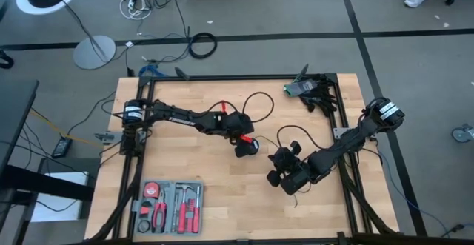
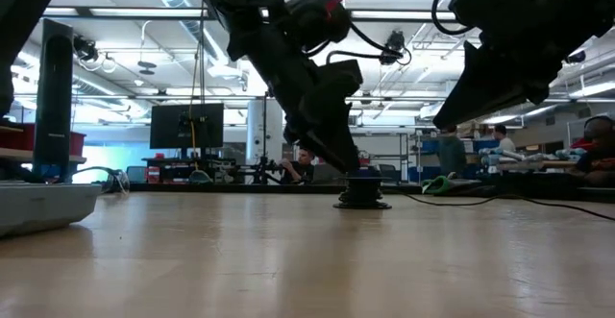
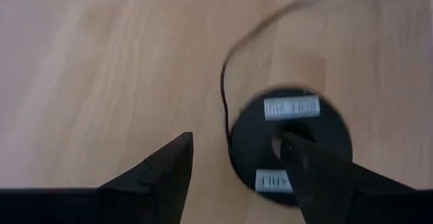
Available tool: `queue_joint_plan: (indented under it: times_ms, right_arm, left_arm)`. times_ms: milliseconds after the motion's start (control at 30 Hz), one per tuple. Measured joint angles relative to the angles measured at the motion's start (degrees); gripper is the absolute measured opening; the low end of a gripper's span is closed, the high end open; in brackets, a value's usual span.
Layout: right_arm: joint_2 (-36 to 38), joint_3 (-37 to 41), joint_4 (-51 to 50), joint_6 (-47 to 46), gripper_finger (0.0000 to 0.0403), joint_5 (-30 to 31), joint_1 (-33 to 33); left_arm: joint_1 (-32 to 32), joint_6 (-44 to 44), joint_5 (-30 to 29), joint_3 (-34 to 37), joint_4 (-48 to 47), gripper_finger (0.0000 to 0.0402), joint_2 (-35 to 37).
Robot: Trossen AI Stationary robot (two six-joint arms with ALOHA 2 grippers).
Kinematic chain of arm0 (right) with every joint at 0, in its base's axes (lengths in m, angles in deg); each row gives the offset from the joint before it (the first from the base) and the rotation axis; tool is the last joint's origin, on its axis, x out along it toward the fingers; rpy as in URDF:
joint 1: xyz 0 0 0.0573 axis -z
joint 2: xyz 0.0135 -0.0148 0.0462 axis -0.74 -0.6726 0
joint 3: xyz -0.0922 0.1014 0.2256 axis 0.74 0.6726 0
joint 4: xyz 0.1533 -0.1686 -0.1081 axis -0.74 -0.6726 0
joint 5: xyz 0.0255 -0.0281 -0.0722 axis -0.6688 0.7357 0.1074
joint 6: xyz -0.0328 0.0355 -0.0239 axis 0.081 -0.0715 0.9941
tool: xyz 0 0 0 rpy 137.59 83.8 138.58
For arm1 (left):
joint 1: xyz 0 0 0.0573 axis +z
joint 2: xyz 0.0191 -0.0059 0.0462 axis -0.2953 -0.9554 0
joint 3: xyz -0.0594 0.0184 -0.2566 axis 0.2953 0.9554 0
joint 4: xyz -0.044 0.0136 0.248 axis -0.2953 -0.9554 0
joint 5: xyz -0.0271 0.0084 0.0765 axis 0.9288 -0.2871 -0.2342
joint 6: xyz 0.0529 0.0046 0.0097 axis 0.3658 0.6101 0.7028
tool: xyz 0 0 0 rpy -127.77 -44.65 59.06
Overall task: Coil cords
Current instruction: Uncoil the black wire from the spool
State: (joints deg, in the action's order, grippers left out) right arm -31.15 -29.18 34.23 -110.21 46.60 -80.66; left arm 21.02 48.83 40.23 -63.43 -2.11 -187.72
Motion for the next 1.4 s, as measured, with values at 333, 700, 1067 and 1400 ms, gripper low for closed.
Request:
queue_joint_plan:
  times_ms: [333,700,1067,1400]
  right_arm:
    - [-0.02,0.02,0.16,-0.12,0.0004,-0.16,0.20]
    - [-0.02,0.07,0.10,3.55,0.0005,-0.52,1.58]
    - [-0.02,3.72,0.82,7.26,0.0057,-6.94,9.13]
    - [-0.02,6.76,16.37,35.04,0.0125,-19.40,21.21]
  left_arm:
    - [-0.35,0.24,-0.31,-0.07,0.52,0.0230,-1.78]
    - [-0.55,0.32,0.12,-0.14,-0.48,0.0230,-2.26]
    - [-0.57,0.19,-0.28,-0.23,-1.89,0.0230,-2.21]
    - [-0.57,-0.46,-0.31,-0.24,-3.31,0.0230,-2.10]
